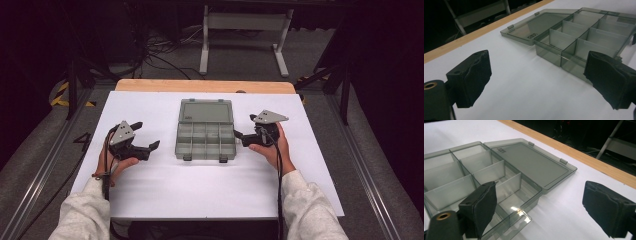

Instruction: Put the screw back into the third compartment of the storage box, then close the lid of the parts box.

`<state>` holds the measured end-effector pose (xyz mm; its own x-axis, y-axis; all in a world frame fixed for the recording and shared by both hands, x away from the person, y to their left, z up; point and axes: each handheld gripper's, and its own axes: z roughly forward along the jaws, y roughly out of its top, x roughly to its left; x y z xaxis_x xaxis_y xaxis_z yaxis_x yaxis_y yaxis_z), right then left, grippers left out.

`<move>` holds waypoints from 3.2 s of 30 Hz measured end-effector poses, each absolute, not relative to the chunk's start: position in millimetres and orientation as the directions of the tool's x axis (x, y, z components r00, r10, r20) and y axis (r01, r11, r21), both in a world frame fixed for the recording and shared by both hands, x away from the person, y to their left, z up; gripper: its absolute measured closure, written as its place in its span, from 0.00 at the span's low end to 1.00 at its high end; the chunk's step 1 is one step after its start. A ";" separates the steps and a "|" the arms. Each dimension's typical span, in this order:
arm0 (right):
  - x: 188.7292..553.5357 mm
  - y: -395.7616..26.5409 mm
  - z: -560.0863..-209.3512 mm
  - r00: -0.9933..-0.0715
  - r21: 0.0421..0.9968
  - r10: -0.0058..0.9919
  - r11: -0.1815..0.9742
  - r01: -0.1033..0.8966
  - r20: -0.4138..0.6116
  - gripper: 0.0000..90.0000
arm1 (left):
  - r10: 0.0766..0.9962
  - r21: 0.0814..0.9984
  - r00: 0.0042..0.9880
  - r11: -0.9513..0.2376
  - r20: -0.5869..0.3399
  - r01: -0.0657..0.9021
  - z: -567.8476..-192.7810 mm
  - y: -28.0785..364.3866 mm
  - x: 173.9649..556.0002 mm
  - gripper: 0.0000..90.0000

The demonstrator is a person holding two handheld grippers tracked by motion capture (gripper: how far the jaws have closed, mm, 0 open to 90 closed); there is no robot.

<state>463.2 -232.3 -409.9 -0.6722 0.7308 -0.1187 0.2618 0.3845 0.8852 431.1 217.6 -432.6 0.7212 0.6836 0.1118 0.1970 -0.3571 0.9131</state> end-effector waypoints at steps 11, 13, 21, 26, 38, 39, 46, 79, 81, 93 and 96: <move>470.2 -239.7 -411.2 -0.655 0.882 0.745 0.388 0.268 -0.128 0.15 | 0.671 0.898 0.731 -0.387 0.120 0.208 -430.9 207.4 449.5 0.08; 470.9 -239.9 -411.4 -0.651 0.879 0.747 0.392 0.272 -0.132 0.14 | 0.667 0.898 0.735 -0.389 0.121 0.205 -429.7 206.5 453.0 0.07; 478.3 -241.0 -414.9 -0.624 0.867 0.761 0.421 0.266 -0.178 0.14 | 0.685 0.898 0.720 -0.380 0.111 0.223 -430.1 201.2 467.2 0.07; 490.4 -244.1 -418.9 -0.606 0.844 0.775 0.438 0.310 -0.180 0.14 | 0.689 0.898 0.716 -0.378 0.110 0.226 -428.7 196.6 475.8 0.09; 519.3 -244.7 -411.9 -0.571 0.852 0.810 0.389 0.349 -0.136 0.21 | 0.699 0.880 0.709 -0.394 0.099 0.266 -424.3 184.8 500.6 0.11; 521.2 -243.8 -413.1 -0.573 0.849 0.809 0.391 0.355 -0.133 0.22 | 0.699 0.880 0.706 -0.401 0.114 0.255 -423.4 184.3 502.1 0.12; 528.2 -239.7 -415.7 -0.594 0.840 0.796 0.399 0.369 -0.117 0.33 | 0.702 0.862 0.704 -0.417 0.105 0.287 -423.0 177.5 513.2 0.13; 562.6 -209.0 -445.7 -0.700 0.664 0.704 0.582 0.470 -0.121 1.00 | 0.679 0.691 0.722 -0.584 0.129 0.426 -458.1 137.7 554.5 0.82; 564.0 -210.7 -446.1 -0.705 0.669 0.702 0.574 0.472 -0.104 1.00 | 0.681 0.693 0.722 -0.581 0.125 0.427 -458.4 137.4 555.9 0.81; 569.5 -210.2 -448.0 -0.708 0.687 0.701 0.556 0.467 -0.087 1.00 | 0.734 0.719 0.674 -0.514 0.086 0.468 -460.8 134.4 566.4 0.81; 572.1 -210.7 -449.1 -0.701 0.699 0.711 0.534 0.476 -0.066 1.00 | 0.747 0.719 0.658 -0.505 0.089 0.477 -460.5 131.1 569.5 0.81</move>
<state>572.1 -210.7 -449.1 -0.7006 0.7105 -0.0659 0.4757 0.5339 0.6991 569.5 131.1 -460.5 0.6584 0.7474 0.0886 0.4770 -0.5055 0.7190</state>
